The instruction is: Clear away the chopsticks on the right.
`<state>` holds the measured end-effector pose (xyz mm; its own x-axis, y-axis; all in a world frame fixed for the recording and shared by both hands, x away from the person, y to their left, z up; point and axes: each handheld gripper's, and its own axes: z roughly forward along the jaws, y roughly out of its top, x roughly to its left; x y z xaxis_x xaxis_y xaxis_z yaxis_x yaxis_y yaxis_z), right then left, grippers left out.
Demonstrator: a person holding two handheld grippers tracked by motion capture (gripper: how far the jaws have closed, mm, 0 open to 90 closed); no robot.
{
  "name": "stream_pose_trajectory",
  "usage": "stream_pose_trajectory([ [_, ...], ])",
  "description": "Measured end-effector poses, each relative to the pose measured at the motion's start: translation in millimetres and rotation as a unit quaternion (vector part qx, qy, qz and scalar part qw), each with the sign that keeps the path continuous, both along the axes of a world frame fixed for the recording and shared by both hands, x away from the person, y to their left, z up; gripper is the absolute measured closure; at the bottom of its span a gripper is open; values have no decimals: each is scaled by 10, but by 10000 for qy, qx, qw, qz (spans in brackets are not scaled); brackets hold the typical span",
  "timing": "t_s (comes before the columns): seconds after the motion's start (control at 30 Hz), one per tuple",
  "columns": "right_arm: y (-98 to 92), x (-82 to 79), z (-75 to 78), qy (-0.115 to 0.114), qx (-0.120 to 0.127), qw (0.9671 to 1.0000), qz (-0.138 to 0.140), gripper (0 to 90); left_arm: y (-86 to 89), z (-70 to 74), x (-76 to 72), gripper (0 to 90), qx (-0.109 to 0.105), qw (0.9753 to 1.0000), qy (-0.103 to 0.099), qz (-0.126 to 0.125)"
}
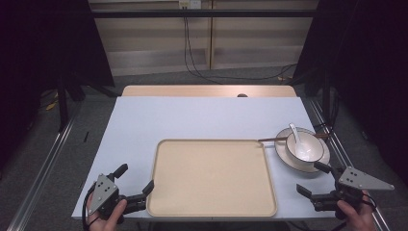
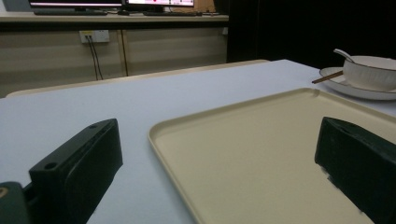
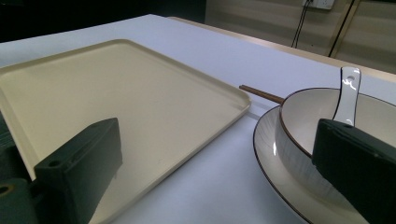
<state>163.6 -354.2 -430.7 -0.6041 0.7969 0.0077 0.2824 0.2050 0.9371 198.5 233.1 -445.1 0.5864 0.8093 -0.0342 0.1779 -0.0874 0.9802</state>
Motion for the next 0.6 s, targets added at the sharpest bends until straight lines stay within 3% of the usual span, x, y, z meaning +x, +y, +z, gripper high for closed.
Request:
stream_pose_trajectory([
  [0.1, -21, -1, 3, 45, 29, 10000, 27, 13, -12, -2, -3, 7, -121, 9999, 43, -56],
  [0.23, -36, 1, 6, 74, 40, 10000, 50, 13, -38, -5, 2, 11, -56, 9998, 63, -172],
  [0.33, -43, 3, 6, 117, 21, 9999, 97, 13, -50, -4, 2, 12, -120, 9997, 58, -203],
  [0.6, -135, 19, 69, 283, 89, 9995, 127, 43, -41, -6, 12, 12, -106, 9998, 81, -171],
])
